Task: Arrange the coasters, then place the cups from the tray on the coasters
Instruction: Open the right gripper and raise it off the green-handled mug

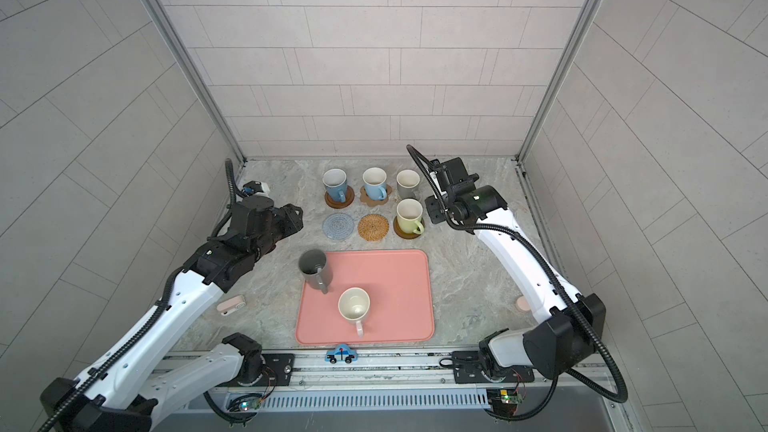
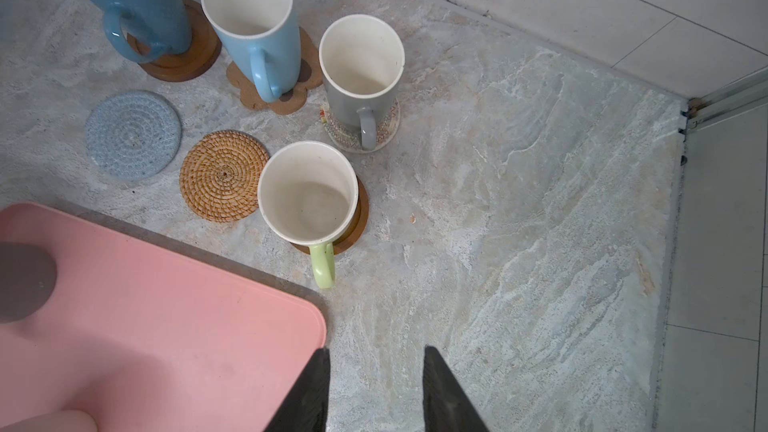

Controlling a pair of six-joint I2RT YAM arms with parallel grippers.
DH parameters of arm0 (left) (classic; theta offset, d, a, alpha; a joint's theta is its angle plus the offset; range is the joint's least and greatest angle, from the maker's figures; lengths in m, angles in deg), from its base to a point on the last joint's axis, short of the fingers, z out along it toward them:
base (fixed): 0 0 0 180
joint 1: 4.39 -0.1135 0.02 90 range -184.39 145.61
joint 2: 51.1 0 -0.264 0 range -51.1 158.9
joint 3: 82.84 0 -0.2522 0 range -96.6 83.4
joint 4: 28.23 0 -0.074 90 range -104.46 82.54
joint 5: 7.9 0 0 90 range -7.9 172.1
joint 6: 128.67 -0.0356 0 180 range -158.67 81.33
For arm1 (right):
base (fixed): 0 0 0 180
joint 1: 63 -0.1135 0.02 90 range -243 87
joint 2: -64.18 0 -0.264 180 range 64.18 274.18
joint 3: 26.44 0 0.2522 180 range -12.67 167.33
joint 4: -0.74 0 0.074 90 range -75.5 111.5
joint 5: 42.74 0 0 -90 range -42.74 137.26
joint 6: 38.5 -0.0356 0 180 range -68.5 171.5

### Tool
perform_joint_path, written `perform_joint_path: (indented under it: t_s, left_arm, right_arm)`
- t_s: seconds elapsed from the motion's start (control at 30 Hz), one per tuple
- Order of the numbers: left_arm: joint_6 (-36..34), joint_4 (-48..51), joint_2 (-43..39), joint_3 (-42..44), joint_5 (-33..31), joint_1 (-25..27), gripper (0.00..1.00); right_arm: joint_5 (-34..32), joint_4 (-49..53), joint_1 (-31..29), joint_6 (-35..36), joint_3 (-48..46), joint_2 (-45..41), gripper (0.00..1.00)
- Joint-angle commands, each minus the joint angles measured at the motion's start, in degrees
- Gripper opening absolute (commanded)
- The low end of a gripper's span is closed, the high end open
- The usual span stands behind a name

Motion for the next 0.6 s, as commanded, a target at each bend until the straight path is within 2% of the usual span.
perform_joint_path:
  t_s: [0.0, 0.33, 0.57]
  left_arm:
    - [-0.42, 0.39, -1.01, -1.09, -1.66, -0.27, 0.56]
    - [-0.22, -0.14, -0.56, -0.95, -1.48, -0.24, 0.56]
    - [-0.17, -0.05, -0.77, -0.72, -1.49, -0.26, 0.56]
  right_arm:
    - [1.10, 1.96, 0.03, -1.81, -1.86, -3.18, 0.41]
    - [2.24, 1.09, -0.24, -5.18, -6.87, -8.30, 0.43]
    - [1.15, 2.47, -3.47, -7.50, -7.67, -8.59, 0.43]
